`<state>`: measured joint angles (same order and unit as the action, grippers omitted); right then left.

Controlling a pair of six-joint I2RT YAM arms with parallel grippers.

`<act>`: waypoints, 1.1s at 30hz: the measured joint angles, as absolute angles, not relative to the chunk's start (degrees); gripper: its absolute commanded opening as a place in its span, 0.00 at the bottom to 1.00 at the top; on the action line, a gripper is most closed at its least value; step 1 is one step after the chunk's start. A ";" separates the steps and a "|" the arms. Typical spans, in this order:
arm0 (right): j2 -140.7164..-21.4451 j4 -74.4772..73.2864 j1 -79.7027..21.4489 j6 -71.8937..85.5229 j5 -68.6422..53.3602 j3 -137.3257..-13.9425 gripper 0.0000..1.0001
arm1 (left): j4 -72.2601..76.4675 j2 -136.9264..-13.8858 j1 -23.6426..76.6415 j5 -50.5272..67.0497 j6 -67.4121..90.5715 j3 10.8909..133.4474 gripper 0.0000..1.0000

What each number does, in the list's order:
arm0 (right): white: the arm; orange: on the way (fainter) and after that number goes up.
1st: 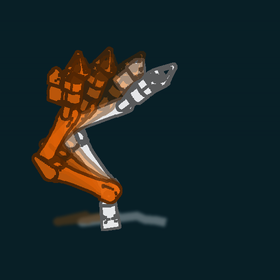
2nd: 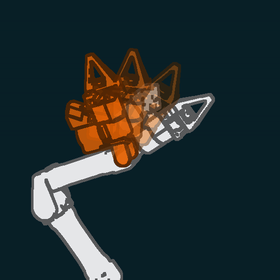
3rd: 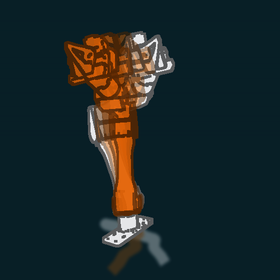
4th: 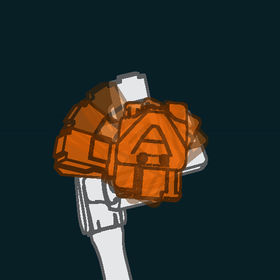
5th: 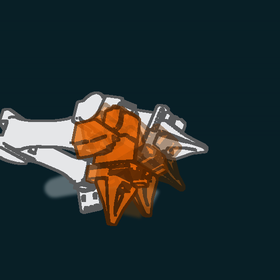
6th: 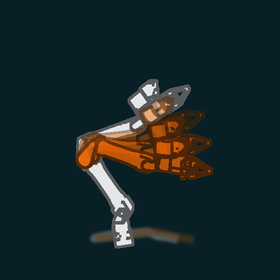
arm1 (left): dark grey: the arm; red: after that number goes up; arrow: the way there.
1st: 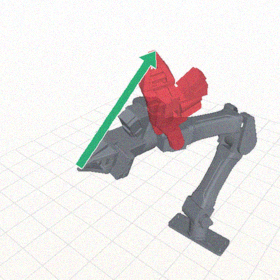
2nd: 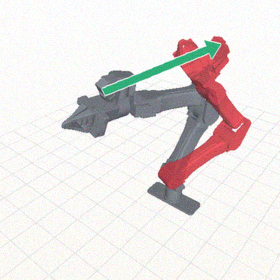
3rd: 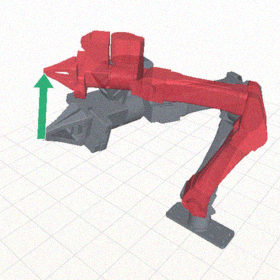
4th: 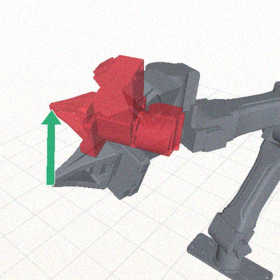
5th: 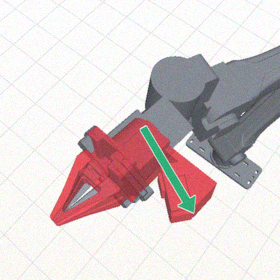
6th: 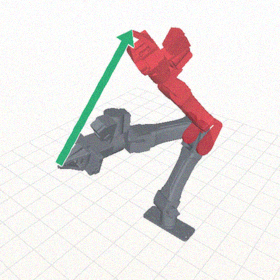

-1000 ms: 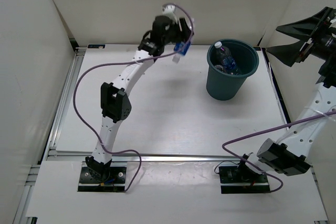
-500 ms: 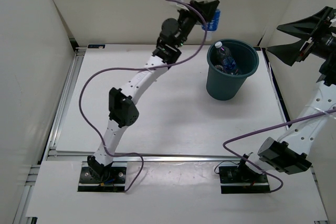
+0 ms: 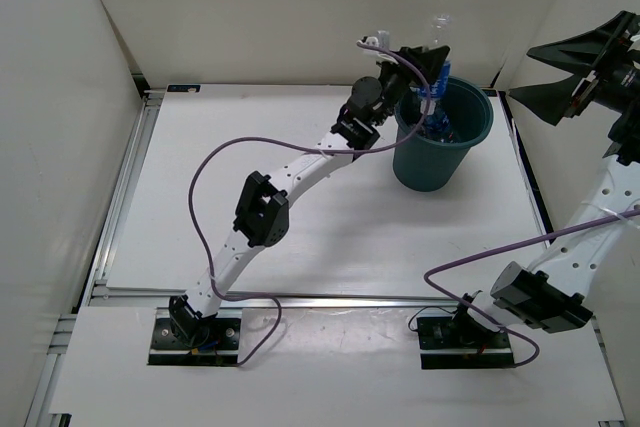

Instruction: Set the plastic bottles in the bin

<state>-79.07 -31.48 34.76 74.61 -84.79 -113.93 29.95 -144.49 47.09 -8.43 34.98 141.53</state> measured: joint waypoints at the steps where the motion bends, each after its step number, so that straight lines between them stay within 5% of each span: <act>1: -79.07 -31.48 34.76 74.61 -84.79 -113.93 1.00 | 30.28 -144.49 47.42 -8.38 34.94 141.53 1.00; 18: -77.17 -31.51 34.76 74.63 -84.82 -113.91 1.00 | 14.24 -132.64 48.90 -6.20 24.58 129.91 1.00; 24: -76.49 -32.49 35.00 74.32 -84.82 -111.15 1.00 | 0.08 -109.34 50.17 -10.66 18.68 113.84 1.00; 33: -74.17 -35.68 35.92 72.77 -84.75 -102.45 1.00 | -14.79 -63.70 52.64 -34.63 16.51 77.89 1.00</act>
<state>-74.17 -35.68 35.92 72.77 -84.75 -102.45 -14.79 -63.70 52.64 -34.63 16.51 77.89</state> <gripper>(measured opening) 0.998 0.998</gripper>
